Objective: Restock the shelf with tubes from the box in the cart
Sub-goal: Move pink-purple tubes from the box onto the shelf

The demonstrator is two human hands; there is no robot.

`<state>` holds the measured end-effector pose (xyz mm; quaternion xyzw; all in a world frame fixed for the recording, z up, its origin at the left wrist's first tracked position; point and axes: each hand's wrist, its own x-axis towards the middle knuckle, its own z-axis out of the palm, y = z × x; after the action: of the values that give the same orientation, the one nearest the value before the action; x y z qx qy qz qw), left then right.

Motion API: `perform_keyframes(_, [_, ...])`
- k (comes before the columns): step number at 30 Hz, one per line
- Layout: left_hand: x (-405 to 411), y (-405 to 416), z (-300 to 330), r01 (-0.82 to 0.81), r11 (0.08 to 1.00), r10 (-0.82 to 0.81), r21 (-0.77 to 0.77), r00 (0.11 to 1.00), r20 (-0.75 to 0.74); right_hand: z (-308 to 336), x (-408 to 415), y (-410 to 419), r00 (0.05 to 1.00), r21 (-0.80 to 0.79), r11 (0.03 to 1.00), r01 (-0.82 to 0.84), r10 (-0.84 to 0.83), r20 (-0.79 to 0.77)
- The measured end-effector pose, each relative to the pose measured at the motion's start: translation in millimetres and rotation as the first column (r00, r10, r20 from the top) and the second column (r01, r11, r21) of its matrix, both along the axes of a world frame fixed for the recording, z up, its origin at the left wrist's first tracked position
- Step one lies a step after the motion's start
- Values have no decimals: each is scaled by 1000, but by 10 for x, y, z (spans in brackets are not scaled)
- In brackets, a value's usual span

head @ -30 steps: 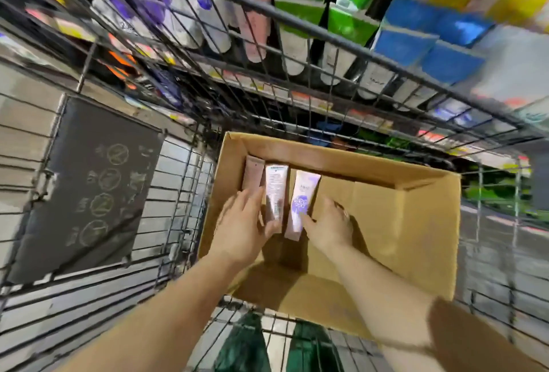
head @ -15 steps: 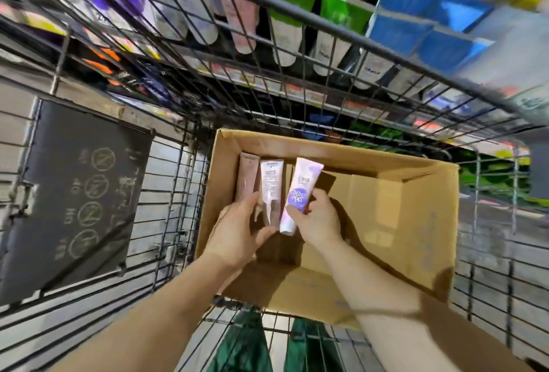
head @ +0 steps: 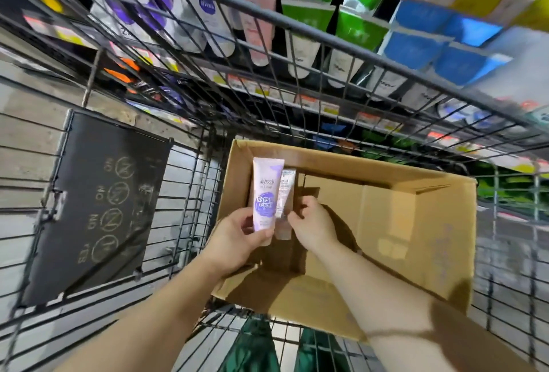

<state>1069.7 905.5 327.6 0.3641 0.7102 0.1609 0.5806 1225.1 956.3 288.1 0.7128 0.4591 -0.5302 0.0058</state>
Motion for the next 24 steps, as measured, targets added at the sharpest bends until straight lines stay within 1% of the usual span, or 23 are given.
perform_keyframes(2, [-23, -41, 16, -19, 999, 19, 28, 1000, 1, -81, -90, -49, 997, -3, 999, -42, 43, 67])
perform_keyframes(5, [-30, -81, 53, -73, 997, 72, 31, 997, 28, -179, -204, -103, 986, -3, 998, -58, 58, 159])
perform_keyframes(8, [-34, -101, 65, -95, 995, 94, 27, 995, 40, -258, -229, -126, 983, -19, 998, -55, 58, 171])
perform_keyframes(12, [-43, -105, 99, -94, 995, 93, 16, 994, 52, -255, -15, -136, 995, -112, 992, -62, 70, 72])
perform_keyframes(16, [-55, -116, 219, -57, 998, 58, -13, 998, 37, 57, 275, -174, 998, -175, 985, 9, -20, -59])
perform_keyframes(20, [41, -35, 672, -6, 1000, 8, -23, 995, 103, 742, 422, -119, 968, -140, 988, 60, -92, -234])
perform_keyframes(22, [91, 84, 983, 47, 999, -48, 12, 991, 124, 1171, 459, -19, 947, -87, 995, 55, -79, -310])
perform_keyframes(24, [150, 258, 1352, 109, 990, -120, 90, 984, 129, 1608, 524, 93, 926, -27, 998, 59, -65, -373])
